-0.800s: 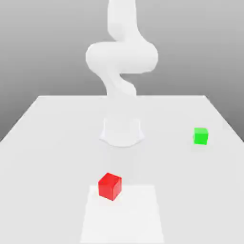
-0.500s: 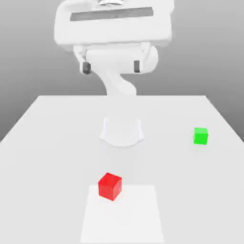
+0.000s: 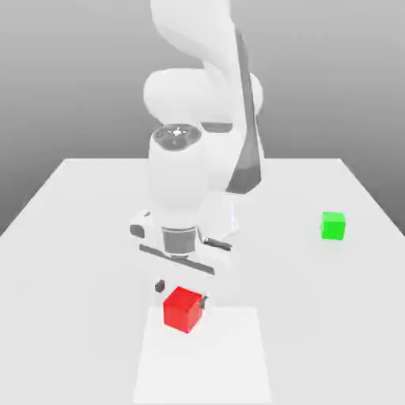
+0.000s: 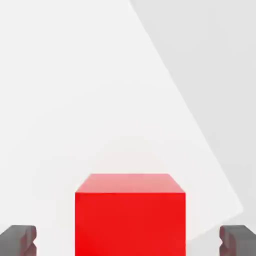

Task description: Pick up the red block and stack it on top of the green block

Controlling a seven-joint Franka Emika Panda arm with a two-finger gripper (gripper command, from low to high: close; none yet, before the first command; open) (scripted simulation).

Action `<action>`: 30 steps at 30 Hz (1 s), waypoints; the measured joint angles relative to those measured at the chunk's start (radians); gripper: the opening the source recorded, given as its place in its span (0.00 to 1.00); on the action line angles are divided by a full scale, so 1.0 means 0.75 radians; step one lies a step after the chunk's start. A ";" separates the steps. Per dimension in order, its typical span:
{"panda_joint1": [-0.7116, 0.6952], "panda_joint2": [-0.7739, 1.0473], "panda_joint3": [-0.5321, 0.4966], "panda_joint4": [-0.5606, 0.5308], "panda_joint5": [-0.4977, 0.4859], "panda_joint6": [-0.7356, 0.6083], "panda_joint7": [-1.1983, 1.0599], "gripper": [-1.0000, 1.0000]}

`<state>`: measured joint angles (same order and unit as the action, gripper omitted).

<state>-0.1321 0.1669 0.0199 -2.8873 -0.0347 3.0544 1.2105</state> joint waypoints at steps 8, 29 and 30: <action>-0.004 -0.018 0.003 -0.003 -0.008 -0.014 0.006 0.00; 0.811 -0.567 0.400 -0.060 0.370 -0.471 -0.458 0.00; 0.872 -0.579 0.426 -0.062 0.387 -0.480 -0.484 0.00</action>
<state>0.5217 -0.2673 0.3392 -2.9338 0.2554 2.6941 0.8473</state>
